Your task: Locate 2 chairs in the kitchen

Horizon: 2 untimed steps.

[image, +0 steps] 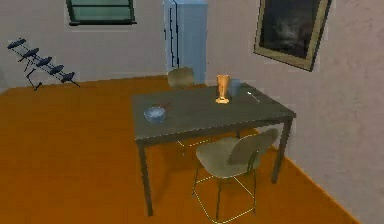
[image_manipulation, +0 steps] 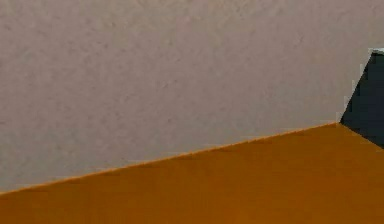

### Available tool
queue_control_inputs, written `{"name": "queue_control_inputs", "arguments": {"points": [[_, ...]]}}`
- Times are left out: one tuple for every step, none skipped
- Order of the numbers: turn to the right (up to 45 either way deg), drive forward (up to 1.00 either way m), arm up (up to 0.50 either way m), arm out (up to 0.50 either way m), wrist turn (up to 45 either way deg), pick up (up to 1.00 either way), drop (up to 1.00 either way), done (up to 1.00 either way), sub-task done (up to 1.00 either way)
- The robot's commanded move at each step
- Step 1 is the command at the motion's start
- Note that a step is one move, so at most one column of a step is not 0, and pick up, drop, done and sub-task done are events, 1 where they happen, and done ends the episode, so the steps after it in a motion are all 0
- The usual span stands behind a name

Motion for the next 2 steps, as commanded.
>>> {"name": "queue_control_inputs", "arguments": {"points": [[0.0, 0.1, 0.0, 0.0, 0.0, 0.0, 0.0, 0.0, 0.0], [12.0, 0.0, 0.0, 0.0, 0.0, 0.0, 0.0, 0.0, 0.0]]}}
